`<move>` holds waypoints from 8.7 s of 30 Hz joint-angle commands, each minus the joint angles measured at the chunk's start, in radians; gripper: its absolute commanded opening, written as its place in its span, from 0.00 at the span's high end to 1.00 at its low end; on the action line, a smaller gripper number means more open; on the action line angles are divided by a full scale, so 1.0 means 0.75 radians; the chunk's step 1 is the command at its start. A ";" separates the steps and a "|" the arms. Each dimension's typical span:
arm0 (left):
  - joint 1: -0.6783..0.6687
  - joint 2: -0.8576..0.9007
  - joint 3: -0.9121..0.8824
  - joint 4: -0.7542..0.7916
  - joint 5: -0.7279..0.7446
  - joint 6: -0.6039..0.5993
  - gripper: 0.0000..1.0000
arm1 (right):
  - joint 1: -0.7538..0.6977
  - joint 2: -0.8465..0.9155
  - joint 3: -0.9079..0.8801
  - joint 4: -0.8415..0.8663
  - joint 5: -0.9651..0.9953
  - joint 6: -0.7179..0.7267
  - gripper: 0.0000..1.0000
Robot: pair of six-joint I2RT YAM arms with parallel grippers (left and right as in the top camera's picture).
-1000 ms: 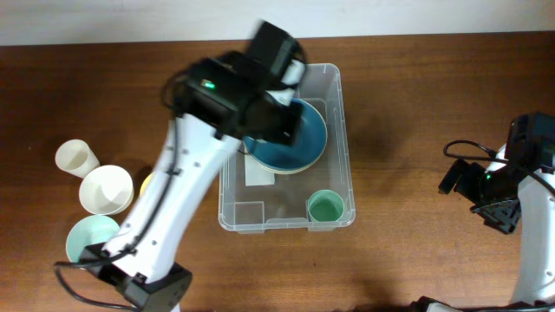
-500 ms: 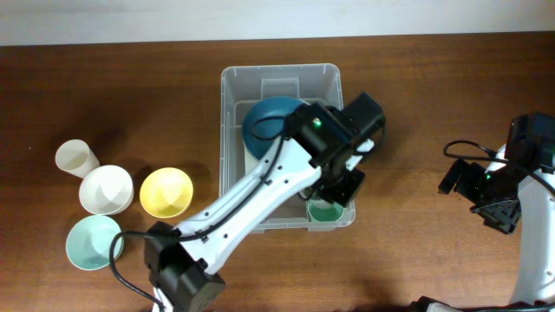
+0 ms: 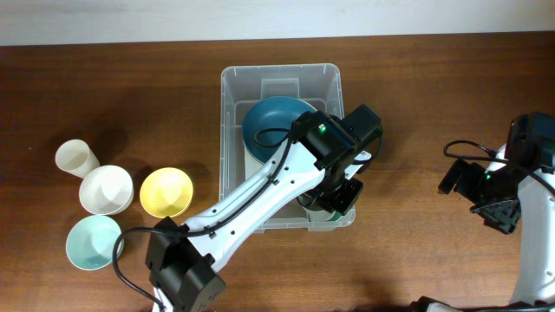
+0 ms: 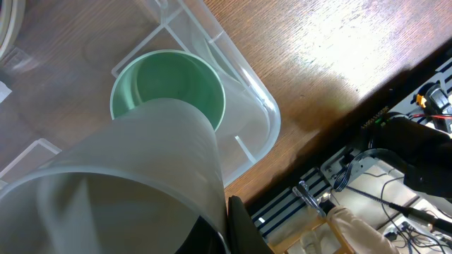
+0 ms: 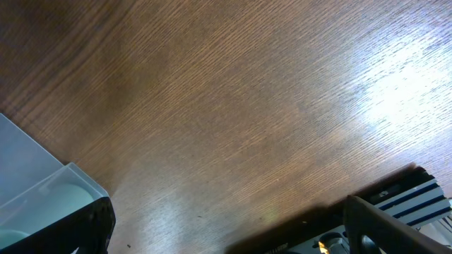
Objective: Pack container
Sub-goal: 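Stack the grey cup into the green cup in the container, then grasp the white cup at the back left with the left gripper, then carry the white cup into the stacked cups at front right, release, then move the left gripper to the yellow bowl and grasp its rim, then place the yellow bowl in the container's front left, release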
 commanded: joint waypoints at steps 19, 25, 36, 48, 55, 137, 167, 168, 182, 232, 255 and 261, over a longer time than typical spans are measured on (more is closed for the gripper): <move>0.322 -0.151 -0.007 -0.003 -0.319 0.002 0.17 | -0.008 -0.020 -0.007 0.003 0.007 -0.009 0.01; 0.797 -0.236 -0.007 0.003 -0.450 0.004 0.13 | -0.008 -0.020 -0.007 0.003 0.007 -0.010 0.01; 1.552 -0.066 -0.013 0.109 -0.463 0.013 0.13 | -0.008 -0.020 -0.007 0.004 0.007 -0.014 0.01; 1.716 0.293 -0.013 0.200 -0.462 0.013 0.13 | -0.008 -0.020 -0.007 0.003 0.007 -0.014 0.01; 1.715 0.388 -0.013 0.254 -0.462 0.012 0.27 | -0.008 -0.020 -0.007 0.002 0.007 -0.014 0.01; 0.104 -0.067 0.123 -0.077 -0.326 -0.048 0.39 | -0.008 -0.020 -0.007 -0.007 0.007 -0.014 0.01; 1.126 -0.212 -0.975 0.555 -0.359 -0.079 0.30 | -0.008 -0.020 -0.007 -0.007 0.007 -0.014 0.01; 1.126 -0.209 -0.998 0.582 -0.359 -0.079 0.30 | -0.008 -0.020 -0.007 -0.007 0.007 -0.014 0.01; 1.126 -0.071 -1.019 0.703 -0.319 -0.079 0.32 | -0.008 -0.020 -0.007 -0.007 0.007 -0.014 0.01; 0.300 -0.320 -0.520 0.265 -0.323 -0.144 0.99 | -0.008 -0.020 -0.007 -0.003 0.006 -0.018 0.01; 0.307 -0.323 -0.705 0.562 -0.454 -0.129 0.62 | -0.008 -0.020 -0.007 -0.004 0.007 -0.018 0.01; 0.359 -0.322 -0.582 0.641 -0.642 -0.101 0.90 | -0.008 -0.020 -0.007 -0.004 0.007 -0.018 0.01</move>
